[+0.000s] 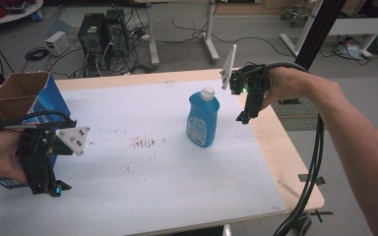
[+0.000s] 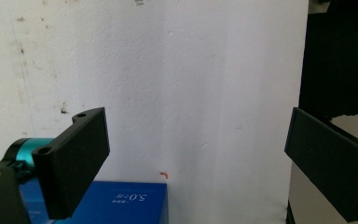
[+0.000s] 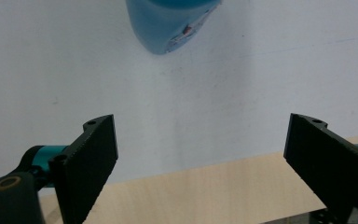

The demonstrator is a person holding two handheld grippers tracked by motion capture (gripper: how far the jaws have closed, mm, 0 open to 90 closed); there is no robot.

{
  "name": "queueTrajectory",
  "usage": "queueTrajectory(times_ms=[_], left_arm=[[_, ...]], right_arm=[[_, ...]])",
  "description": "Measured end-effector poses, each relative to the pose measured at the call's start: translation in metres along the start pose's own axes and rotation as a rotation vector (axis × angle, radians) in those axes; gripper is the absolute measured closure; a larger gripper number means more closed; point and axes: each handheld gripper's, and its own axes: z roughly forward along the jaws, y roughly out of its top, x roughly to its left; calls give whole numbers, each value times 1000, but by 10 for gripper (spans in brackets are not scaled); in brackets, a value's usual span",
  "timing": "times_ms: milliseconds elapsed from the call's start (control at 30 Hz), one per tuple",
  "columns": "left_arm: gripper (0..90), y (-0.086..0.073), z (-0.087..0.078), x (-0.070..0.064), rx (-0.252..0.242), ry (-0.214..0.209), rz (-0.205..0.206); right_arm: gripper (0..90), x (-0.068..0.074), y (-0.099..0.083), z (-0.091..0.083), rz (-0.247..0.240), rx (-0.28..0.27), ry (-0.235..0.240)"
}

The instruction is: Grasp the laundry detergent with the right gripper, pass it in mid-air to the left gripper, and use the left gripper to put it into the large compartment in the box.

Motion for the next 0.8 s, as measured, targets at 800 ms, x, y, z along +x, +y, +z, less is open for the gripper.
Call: queueTrajectory(times_ms=[800], left_arm=[[64,-8,1,1,-32,19,-1]], right_arm=[[91,46,-2,14,388,-167,-68]])
